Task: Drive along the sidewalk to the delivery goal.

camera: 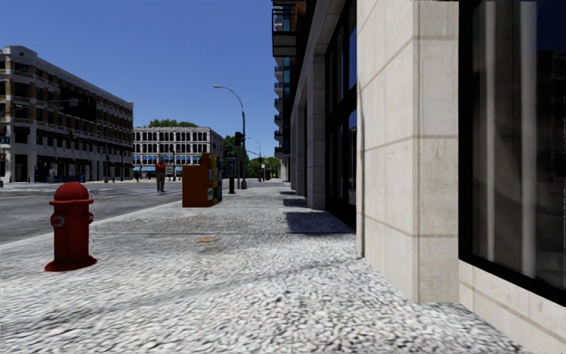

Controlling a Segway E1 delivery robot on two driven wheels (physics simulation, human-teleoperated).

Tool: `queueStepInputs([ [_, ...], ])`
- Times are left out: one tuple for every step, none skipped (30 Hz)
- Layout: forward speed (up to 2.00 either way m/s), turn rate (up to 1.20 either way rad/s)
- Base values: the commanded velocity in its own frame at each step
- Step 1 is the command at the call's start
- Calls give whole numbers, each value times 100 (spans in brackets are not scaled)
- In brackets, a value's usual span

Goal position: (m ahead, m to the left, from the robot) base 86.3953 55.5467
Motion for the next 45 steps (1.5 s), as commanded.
queueStepInputs([
  [200, 0],
  [200, 0],
  [200, 0],
  [200, 0],
  [200, 0],
  [200, 0],
  [200, 0],
  [200, 0],
  [200, 0],
  [200, 0],
  [200, 0],
  [200, 0],
  [200, 0],
  [200, 0],
  [200, 7],
  [200, 14],
  [200, 14],
  [200, 18],
  [200, 20],
  [200, 20],
  [200, 20],
  [200, 21],
  [200, 25],
  [200, 27],
  [200, 28],
  [200, 28],
  [200, 28],
  [200, 28],
  [200, 28],
  [200, 28],
  [200, 28],
  [200, 28],
  [200, 26],
  [200, 0],
  [200, 0],
  [200, 0],
  [200, 0],
  [200, 0],
  [200, 0],
  [200, 0],
  [200, 0],
  [200, 0],
  [200, 0],
  [200, 0],
  [200, 0],
])
